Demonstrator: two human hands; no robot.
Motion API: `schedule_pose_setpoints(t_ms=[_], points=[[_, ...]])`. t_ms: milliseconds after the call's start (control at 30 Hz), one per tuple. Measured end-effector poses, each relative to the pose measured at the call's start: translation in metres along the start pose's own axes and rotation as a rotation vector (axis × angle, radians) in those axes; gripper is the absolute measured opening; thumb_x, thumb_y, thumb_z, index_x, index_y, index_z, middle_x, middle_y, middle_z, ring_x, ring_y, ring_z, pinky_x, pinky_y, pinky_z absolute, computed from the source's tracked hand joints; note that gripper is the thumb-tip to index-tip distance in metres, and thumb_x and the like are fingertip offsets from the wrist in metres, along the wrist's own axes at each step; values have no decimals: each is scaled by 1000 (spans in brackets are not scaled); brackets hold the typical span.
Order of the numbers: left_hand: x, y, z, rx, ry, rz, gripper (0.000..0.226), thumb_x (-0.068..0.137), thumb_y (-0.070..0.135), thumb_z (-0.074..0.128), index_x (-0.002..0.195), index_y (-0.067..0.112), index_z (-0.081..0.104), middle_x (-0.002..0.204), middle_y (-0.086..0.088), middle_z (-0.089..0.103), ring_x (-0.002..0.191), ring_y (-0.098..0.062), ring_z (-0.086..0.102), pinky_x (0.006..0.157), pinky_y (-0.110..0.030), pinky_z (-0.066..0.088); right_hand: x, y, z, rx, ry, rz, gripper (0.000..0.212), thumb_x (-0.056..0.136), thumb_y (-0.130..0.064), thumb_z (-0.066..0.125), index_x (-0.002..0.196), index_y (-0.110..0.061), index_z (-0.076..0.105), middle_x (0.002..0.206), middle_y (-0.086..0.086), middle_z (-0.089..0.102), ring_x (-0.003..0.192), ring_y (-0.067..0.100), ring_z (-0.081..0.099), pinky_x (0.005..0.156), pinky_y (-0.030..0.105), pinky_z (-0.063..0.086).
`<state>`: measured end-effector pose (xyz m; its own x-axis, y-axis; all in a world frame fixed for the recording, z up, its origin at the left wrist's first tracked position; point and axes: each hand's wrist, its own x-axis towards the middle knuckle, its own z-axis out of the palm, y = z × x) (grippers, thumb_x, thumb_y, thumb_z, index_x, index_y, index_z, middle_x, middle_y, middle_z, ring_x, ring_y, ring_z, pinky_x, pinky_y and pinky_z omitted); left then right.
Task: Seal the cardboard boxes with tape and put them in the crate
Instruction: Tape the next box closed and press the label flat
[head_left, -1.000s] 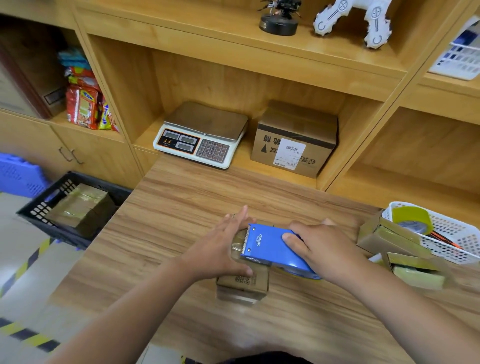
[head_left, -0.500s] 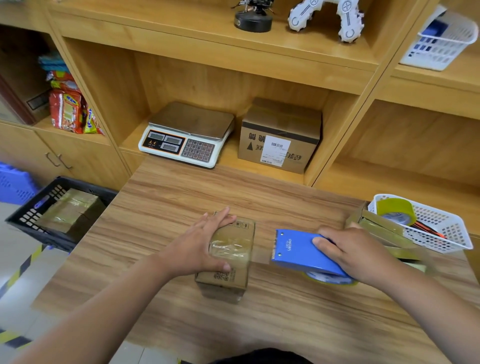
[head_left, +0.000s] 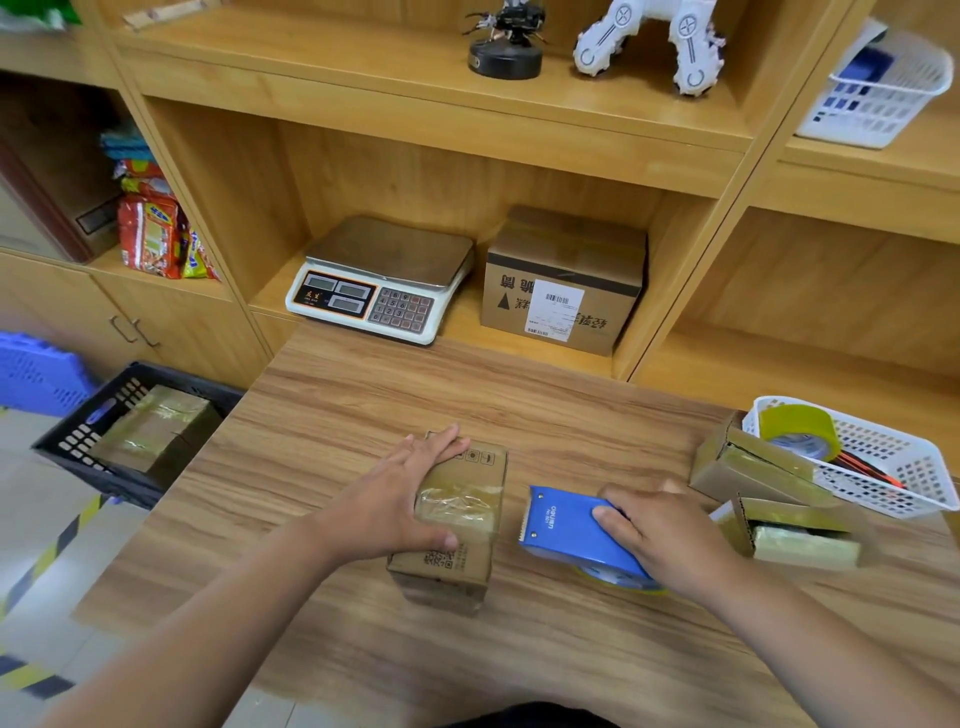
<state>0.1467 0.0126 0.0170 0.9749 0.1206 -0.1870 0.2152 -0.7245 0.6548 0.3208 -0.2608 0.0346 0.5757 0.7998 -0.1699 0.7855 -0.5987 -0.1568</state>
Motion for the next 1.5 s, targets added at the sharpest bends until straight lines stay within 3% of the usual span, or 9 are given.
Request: schedule_pose_setpoints(t_ms=[100, 300, 533, 700, 833, 1000, 1233, 1367, 1500], points=[[0, 0, 1, 9, 20, 0, 120, 55, 66, 72, 148, 45, 0, 128, 60, -3, 143, -6, -1, 116, -33, 13, 4, -15, 12, -15, 39, -22, 28, 99, -50, 24, 96, -33, 46, 61, -10, 44, 73, 19, 40, 62, 26, 20], [-10, -23, -10, 31, 36, -20, 112, 66, 60, 73, 142, 55, -7, 145, 38, 0, 137, -1, -4, 111, -23, 7, 17, -37, 24, 131, 49, -44, 29, 101, -45, 27, 100, -26, 49, 84, -2, 65, 82, 29, 53, 85, 30, 33], [-39, -52, -35, -64, 125, -163, 92, 80, 54, 64, 145, 49, -1, 148, 33, 10, 145, -18, 0, 115, -34, 8, 45, -97, 23, 156, 163, -134, 29, 100, -44, 27, 93, -25, 47, 77, 0, 65, 73, 26, 54, 76, 30, 22], [-44, -42, -20, -242, 221, -248, 105, 76, 40, 76, 152, 22, 6, 153, 4, 24, 138, -13, 26, 112, -30, 26, 61, -132, 26, 122, 159, -151, 26, 100, -43, 25, 87, -26, 39, 75, 2, 65, 70, 27, 54, 72, 32, 17], [-54, -50, 3, -583, 164, -277, 115, 71, 37, 80, 152, 18, 0, 155, 7, 17, 138, -3, 21, 111, -20, 22, 59, -134, 25, 54, 132, -139, 27, 100, -46, 26, 85, -26, 38, 77, 1, 65, 64, 25, 45, 72, 32, 18], [-45, -59, 36, -694, 3, -287, 127, 61, 28, 84, 150, 19, -7, 154, 14, 12, 139, 1, 19, 110, -15, 26, 50, -124, 23, -50, 54, -110, 31, 99, -48, 27, 84, -24, 40, 80, 1, 66, 70, 26, 52, 76, 34, 22], [-11, -61, 72, 21, 36, -68, 123, 65, 41, 76, 149, 19, -11, 157, 7, 1, 134, 6, -10, 101, -3, -17, 39, -108, 24, -146, -38, -35, 34, 98, -51, 28, 99, -26, 51, 93, 1, 69, 86, 25, 60, 87, 33, 25], [5, -51, 72, 171, -14, 65, 122, 66, 45, 74, 150, 17, -9, 159, 4, 0, 138, 5, -12, 109, -12, -16, 39, -105, 25, -139, -46, -46, 42, 96, -58, 26, 111, -25, 49, 99, 0, 69, 93, 24, 61, 86, 35, 24], [10, -52, 74, 164, -54, 39, 123, 68, 51, 74, 149, 21, -13, 160, 3, -5, 143, -2, -9, 115, -19, -10, 36, -102, 22, -104, -122, -68, 76, 72, -82, 35, 128, -31, 37, 116, -4, 61, 107, 20, 56, 86, 37, 23]])
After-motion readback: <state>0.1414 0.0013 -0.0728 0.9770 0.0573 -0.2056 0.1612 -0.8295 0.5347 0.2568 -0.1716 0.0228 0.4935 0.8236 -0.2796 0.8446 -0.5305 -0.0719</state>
